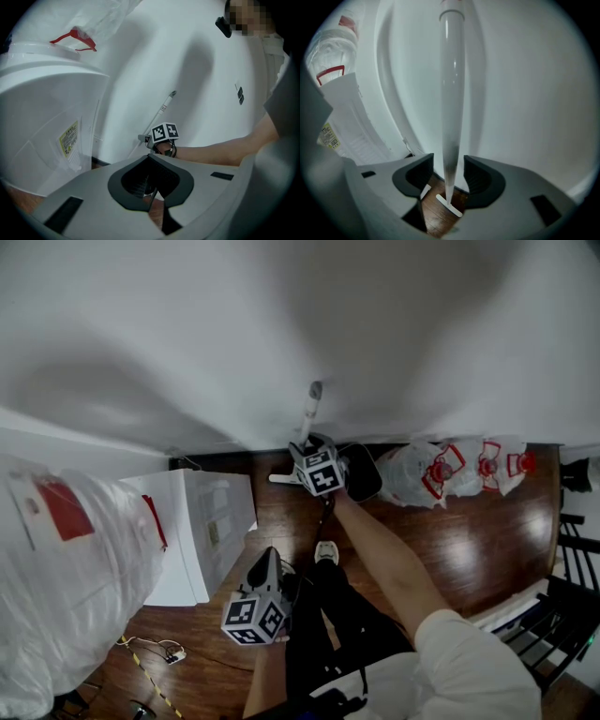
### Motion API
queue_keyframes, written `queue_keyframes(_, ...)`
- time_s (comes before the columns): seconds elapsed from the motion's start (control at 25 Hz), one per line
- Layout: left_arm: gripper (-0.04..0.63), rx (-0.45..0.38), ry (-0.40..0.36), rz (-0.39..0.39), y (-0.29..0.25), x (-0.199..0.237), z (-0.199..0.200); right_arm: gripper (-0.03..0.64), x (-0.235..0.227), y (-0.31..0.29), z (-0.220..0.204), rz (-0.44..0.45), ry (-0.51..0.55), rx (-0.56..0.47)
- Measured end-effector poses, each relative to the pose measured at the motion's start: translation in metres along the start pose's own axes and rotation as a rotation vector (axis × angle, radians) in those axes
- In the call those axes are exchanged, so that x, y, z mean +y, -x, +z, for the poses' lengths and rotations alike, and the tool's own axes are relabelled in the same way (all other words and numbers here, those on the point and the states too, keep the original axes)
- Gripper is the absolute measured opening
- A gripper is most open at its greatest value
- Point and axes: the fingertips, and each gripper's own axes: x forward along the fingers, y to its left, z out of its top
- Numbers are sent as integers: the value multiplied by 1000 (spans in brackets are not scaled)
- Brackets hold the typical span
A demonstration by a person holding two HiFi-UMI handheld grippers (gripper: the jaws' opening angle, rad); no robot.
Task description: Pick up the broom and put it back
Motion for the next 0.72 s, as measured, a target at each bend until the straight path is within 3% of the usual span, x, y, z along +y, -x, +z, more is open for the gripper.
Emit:
queue_keyframes(0.12,-5,-3,0,3,2,0,2,280,-1,9,-3,-1,-21,11)
queue_keyframes(0.32,-4,-32,-10,12,9,-3,13,279,7,48,-15,33,-24,14)
queue_keyframes(0.36,-3,-37,-15,14,11,-5,15,255,10,60,-16,45,-31,6)
queue_keyframes(0.52,-3,-63,-44,15,32,-22,31,20,31,119,-12,117,-63,-52)
queue_keyframes(0.72,-4,-100,-100,-9,70,-46,53,3,67,210,15,176,-143,-175)
